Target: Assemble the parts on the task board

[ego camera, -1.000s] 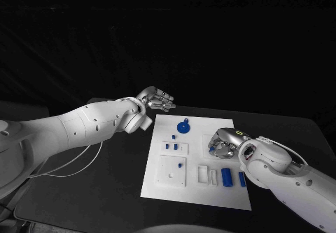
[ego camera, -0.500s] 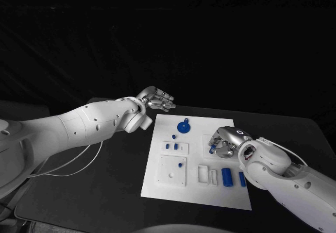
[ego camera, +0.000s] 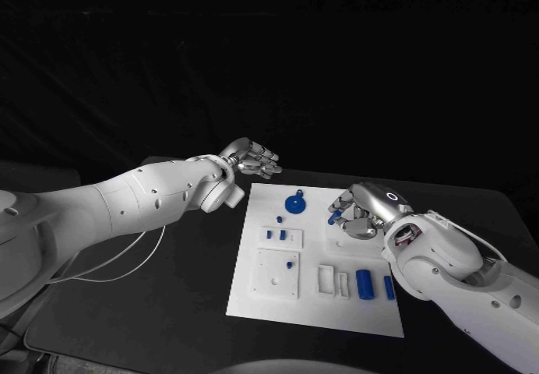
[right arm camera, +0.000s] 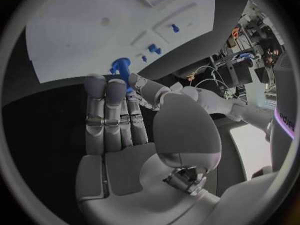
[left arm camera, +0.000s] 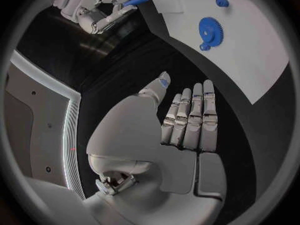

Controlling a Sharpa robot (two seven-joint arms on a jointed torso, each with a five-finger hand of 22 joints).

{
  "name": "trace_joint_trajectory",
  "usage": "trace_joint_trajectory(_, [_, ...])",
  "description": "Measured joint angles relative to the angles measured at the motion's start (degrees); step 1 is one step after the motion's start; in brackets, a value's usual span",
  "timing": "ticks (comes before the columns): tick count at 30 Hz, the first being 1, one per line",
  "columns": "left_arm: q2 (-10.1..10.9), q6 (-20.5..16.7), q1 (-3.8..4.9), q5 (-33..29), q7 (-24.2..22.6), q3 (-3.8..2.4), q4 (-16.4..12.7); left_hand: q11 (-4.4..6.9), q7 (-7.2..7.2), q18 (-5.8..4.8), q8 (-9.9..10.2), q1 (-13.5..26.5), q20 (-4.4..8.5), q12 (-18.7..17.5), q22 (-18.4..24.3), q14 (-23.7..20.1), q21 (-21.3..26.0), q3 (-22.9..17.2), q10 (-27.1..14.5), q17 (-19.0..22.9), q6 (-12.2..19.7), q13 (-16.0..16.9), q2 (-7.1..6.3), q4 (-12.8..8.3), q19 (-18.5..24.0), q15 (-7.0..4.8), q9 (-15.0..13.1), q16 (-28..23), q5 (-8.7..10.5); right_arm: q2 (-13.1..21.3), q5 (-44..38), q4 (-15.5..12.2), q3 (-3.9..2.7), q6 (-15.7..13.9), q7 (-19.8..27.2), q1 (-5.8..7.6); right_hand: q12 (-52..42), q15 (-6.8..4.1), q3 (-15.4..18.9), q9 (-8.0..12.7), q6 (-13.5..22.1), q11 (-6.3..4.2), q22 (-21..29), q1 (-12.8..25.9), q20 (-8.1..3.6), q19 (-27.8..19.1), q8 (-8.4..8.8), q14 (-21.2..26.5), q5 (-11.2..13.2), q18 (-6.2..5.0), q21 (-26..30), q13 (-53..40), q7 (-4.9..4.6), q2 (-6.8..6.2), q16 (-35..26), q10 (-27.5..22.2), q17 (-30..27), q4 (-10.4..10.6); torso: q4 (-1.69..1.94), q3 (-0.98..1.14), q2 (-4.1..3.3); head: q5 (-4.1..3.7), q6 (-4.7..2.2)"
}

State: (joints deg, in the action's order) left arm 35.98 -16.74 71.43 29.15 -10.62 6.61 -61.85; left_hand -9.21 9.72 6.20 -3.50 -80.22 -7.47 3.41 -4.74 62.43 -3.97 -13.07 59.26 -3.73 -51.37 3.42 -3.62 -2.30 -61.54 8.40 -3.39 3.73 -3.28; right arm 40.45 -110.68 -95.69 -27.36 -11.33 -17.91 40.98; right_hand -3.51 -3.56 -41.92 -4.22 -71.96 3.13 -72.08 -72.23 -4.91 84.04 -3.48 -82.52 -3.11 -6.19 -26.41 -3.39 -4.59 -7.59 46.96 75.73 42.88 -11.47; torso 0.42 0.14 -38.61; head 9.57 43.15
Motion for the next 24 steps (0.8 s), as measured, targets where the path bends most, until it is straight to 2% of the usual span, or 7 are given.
trace_joint_trajectory(3, [-0.15,0.01,0.0,0.0,0.0,0.01,0.16,0.0,0.0,0.0,0.0,0.0,0.0,0.0,0.0,0.0,0.0,0.0,0.0,0.0,0.0,0.0,0.0,0.0,0.0,0.0,0.0,0.0,0.0,-0.38,0.15,-1.25,0.01,-0.95,0.32,0.0,0.0,0.0,0.0,0.0,0.0,-0.04,0.0,0.11,-0.01,0.01,0.0,0.0,0.0,0.0,0.0,-0.01,0.0,-0.11,0.0,0.06,0.0,0.0,0.01,-0.03,0.0,0.27,0.11])
trace_joint_trajectory(6, [-0.3,0.02,0.0,0.0,0.0,0.02,0.32,0.0,0.0,0.0,0.0,0.0,0.0,0.0,0.0,0.0,0.0,0.0,0.0,0.0,0.0,0.0,0.0,0.0,0.0,0.0,0.0,0.0,0.0,-1.08,0.22,-2.05,1.15,-1.71,0.66,0.07,0.0,0.0,0.0,0.01,0.0,0.04,0.0,0.1,-0.01,0.01,0.01,-0.01,0.0,0.0,0.0,-0.01,0.0,-0.11,-0.03,0.15,0.05,0.0,0.01,-0.06,0.0,0.54,0.23])
trace_joint_trajectory(10, [-0.58,0.03,0.0,0.0,0.0,0.03,0.5,0.0,0.0,0.0,0.0,0.0,0.0,0.0,-0.01,0.0,0.0,0.0,0.0,0.0,0.0,0.0,0.0,0.0,0.0,0.0,0.0,0.0,0.0,-2.52,0.24,-2.73,4.41,-2.48,1.35,0.03,0.01,0.0,0.0,0.01,0.0,0.05,0.01,0.03,-0.01,0.01,0.01,-0.01,0.01,0.0,-0.01,-0.02,0.0,-0.17,-0.04,0.16,0.05,0.0,0.04,-0.1,0.01,0.77,0.34])
trace_joint_trajectory(11, [-0.71,0.03,0.0,0.0,0.0,0.03,0.56,0.0,0.0,0.0,0.0,0.0,0.0,0.0,0.01,0.0,0.0,0.0,0.0,0.0,0.0,0.0,0.0,0.0,0.0,0.0,0.0,0.0,0.0,-3.23,0.24,-2.73,5.69,-2.75,1.69,-0.03,0.02,0.0,0.0,0.01,0.0,0.05,0.01,0.03,0.0,0.01,0.01,-0.01,0.01,0.0,-0.05,-0.02,0.0,-0.17,-0.04,0.16,0.04,0.0,0.05,-0.12,0.01,0.83,0.36])
trace_joint_trajectory(15, [-0.95,0.03,-0.01,0.0,-0.01,0.04,0.65,0.0,0.0,0.0,0.0,0.0,0.0,0.0,0.04,0.0,0.0,0.0,0.0,0.0,0.0,0.0,0.0,0.0,0.0,0.0,0.0,0.0,0.0,-4.73,0.14,-2.36,8.15,-3.25,2.42,-0.03,0.02,0.01,0.03,0.02,0.01,0.06,0.01,0.0,0.0,0.01,0.02,-0.01,0.01,0.0,-0.05,-0.02,0.0,-0.14,-0.31,0.17,0.04,0.02,0.1,-0.11,0.02,1.05,0.43])
trace_joint_trajectory(17, [-1.1,0.04,-0.01,0.0,-0.03,0.04,0.71,0.0,0.0,0.0,0.0,0.0,0.0,0.0,0.04,0.0,0.0,0.0,0.0,0.0,0.0,0.0,0.0,0.0,0.0,0.0,0.0,0.0,0.0,-5.63,0.05,-1.91,9.77,-3.48,2.91,-0.02,0.03,0.01,0.18,0.03,0.01,0.06,0.01,-0.02,0.0,0.01,0.03,-0.01,0.01,0.0,-0.05,-0.02,0.0,-0.12,-0.31,0.17,0.04,0.18,0.13,-0.11,0.01,1.26,0.49])
trace_joint_trajectory(24, [-1.69,0.08,-0.03,-0.03,-0.06,0.05,0.8,0.0,0.0,0.0,0.0,0.0,0.0,0.0,0.04,0.0,0.0,0.0,0.0,0.0,0.0,0.0,0.0,0.0,0.0,0.0,0.0,0.0,0.0,-7.04,-0.07,-0.71,13.62,-3.82,4.3,-0.04,0.14,0.01,0.18,0.06,0.02,0.05,0.12,-0.26,0.01,0.01,0.06,-0.01,0.06,0.0,0.25,-0.03,-0.01,0.12,-0.32,0.16,0.06,0.18,0.12,-0.13,-0.03,1.81,0.79])
